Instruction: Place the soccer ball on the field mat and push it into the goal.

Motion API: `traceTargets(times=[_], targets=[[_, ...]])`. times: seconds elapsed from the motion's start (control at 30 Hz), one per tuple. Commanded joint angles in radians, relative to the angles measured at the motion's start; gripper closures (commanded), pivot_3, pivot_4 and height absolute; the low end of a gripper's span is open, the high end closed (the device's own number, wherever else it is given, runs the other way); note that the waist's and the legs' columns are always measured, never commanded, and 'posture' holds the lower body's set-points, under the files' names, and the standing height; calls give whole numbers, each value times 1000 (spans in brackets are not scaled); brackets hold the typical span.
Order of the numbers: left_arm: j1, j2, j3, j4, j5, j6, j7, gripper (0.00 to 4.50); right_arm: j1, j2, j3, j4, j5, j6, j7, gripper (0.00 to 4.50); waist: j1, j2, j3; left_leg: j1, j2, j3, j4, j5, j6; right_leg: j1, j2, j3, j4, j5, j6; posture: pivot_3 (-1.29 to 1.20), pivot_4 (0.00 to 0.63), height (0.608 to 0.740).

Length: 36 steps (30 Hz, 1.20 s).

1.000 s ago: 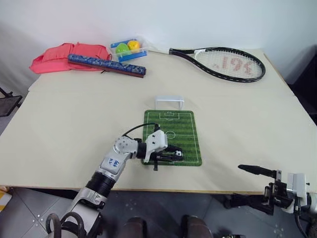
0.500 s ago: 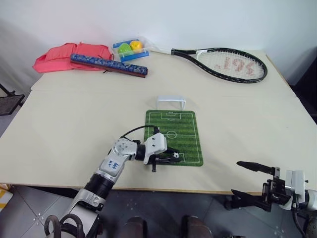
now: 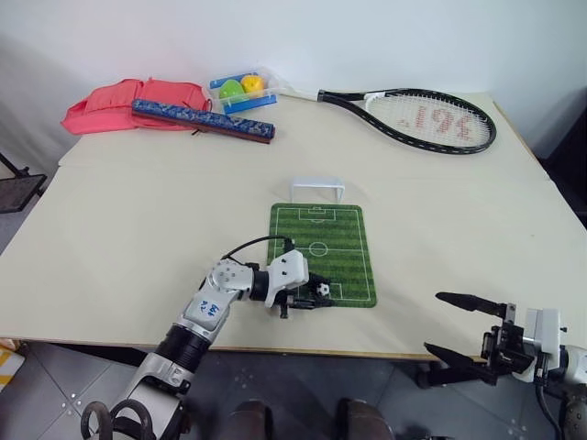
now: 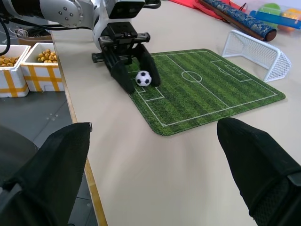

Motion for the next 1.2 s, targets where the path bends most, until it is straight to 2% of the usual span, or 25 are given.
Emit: traceTargets(times=[0.03,0.43,0.53,0.73,0.9,0.93,1.03,1.13,1.2], targets=[[13,-6,18,-36,-22,-15,-3,1716,5,4,1,-40,11,11,-15,0,0,0,0,0,0,0,0,0,0,0,0,0,0,0,0,0,150,740],[13,-21,69,-82,-57,-23,11,1716,5,2,27,-79,18,62,-44,0,0,0,0,0,0,0,0,0,0,0,0,0,0,0,0,0,150,740],[33,10,95,-137,-105,-26,-37,1716,9,5,34,-93,19,77,-50,0,-1,0,0,0,0,0,0,0,0,0,0,0,0,0,0,0,150,740],[105,133,148,-304,-233,38,-159,1716,12,-1,29,-93,20,93,-44,0,-4,1,0,0,0,0,0,0,0,0,0,0,0,0,0,0,150,740],[242,289,259,-451,-332,103,-210,1716,-25,1,6,-80,24,79,-57,0,-4,2,0,0,1,-1,0,0,0,0,0,0,0,0,0,0,150,740],[288,309,270,-485,-348,116,-210,2118,-29,-3,7,-80,26,79,-48,0,-6,2,0,0,1,-1,0,0,0,0,0,0,0,0,0,0,150,740],[379,326,272,-546,-380,127,-211,2904,-33,-11,17,-81,27,77,-19,0,-2,4,1,1,1,0,0,-1,0,0,0,1,0,0,0,0,150,740],[429,276,202,-539,-337,115,-176,3881,-77,-1,25,-49,15,56,-12,0,6,4,1,0,0,-1,0,-1,0,0,0,0,0,0,0,0,150,740],[410,221,153,-509,-291,100,-130,4468,-105,-4,24,-29,16,51,-1,0,6,4,1,0,0,0,1,-2,1,1,-1,1,-1,1,0,0,150,740]])
